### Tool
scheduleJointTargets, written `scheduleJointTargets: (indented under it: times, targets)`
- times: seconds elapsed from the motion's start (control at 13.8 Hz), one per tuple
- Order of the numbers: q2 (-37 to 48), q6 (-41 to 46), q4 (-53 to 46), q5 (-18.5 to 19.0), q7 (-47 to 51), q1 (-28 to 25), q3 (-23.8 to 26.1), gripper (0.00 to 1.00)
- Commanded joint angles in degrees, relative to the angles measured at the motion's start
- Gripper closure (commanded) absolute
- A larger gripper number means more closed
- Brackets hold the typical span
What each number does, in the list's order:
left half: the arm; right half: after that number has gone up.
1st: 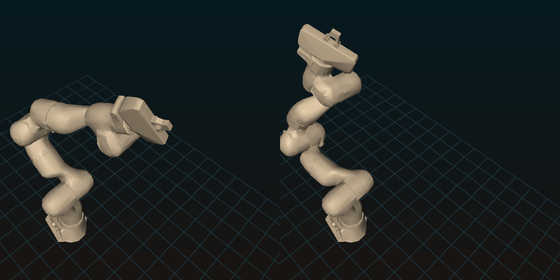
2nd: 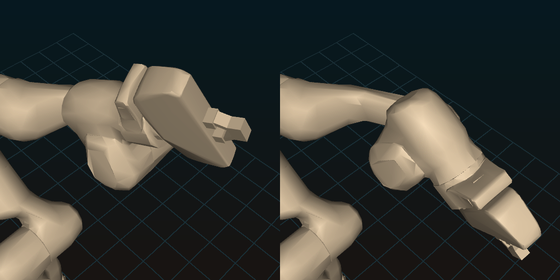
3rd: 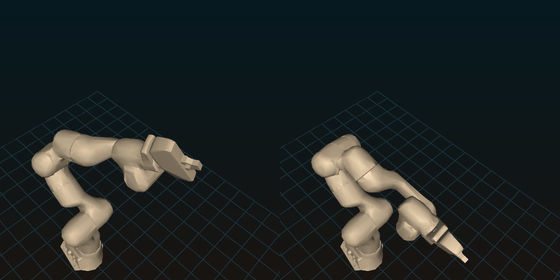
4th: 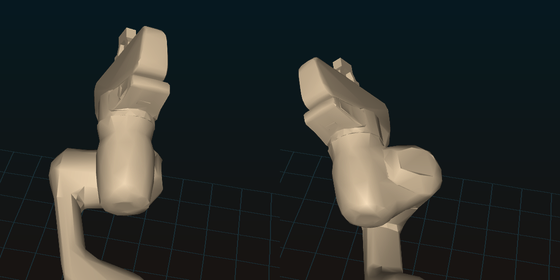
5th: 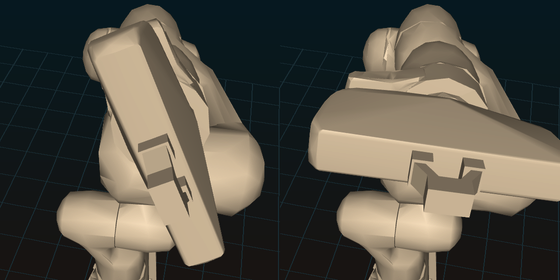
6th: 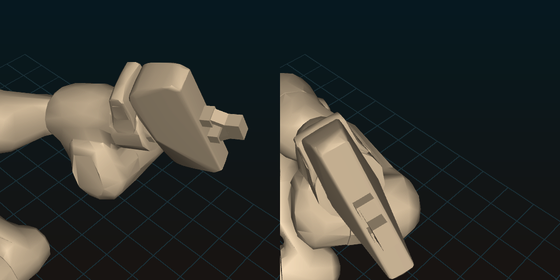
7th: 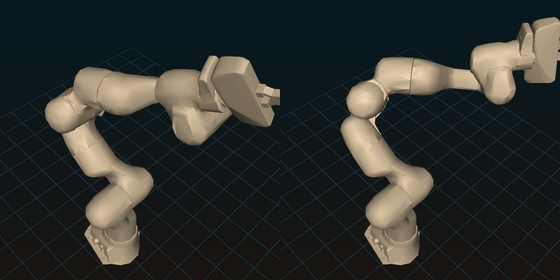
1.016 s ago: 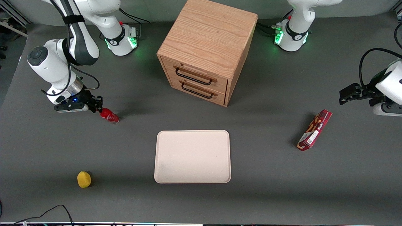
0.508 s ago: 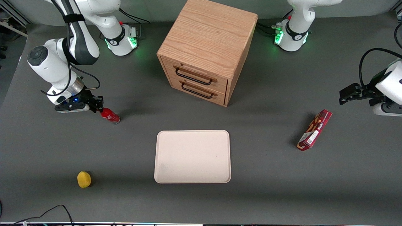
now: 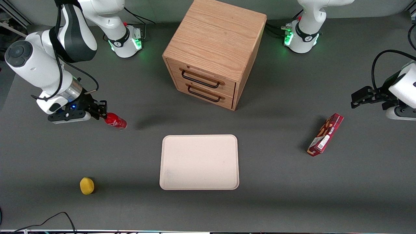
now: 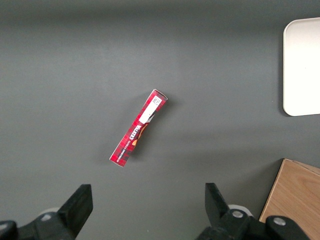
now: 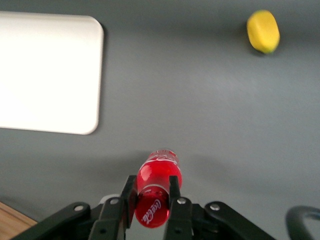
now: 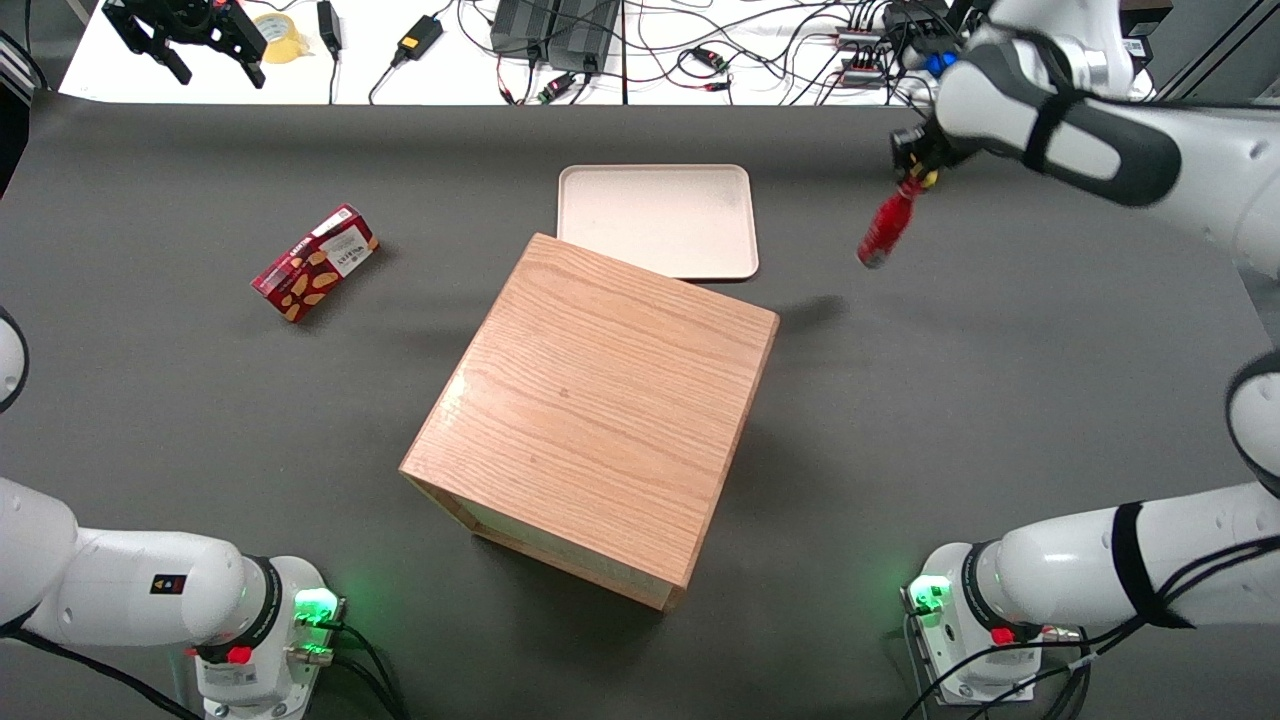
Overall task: Place coke bottle on tray
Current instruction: 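Close the right gripper around the bottle's body and lift it, then carry the bottle to the white tray's edge with the right gripper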
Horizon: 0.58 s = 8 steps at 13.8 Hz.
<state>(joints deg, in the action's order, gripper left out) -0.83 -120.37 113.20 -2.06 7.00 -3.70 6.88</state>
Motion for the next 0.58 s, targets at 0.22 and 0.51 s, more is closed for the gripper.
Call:
scheduleJointTargets:
  times: [0.22, 0.51]
  targets:
    - [-21.55, 4.00, -26.58, 1.26, 11.27, -6.21, 3.14, 0.96]
    - [-35.96, 3.48, -42.59, 4.35, 17.60, -10.79, 2.70, 0.96]
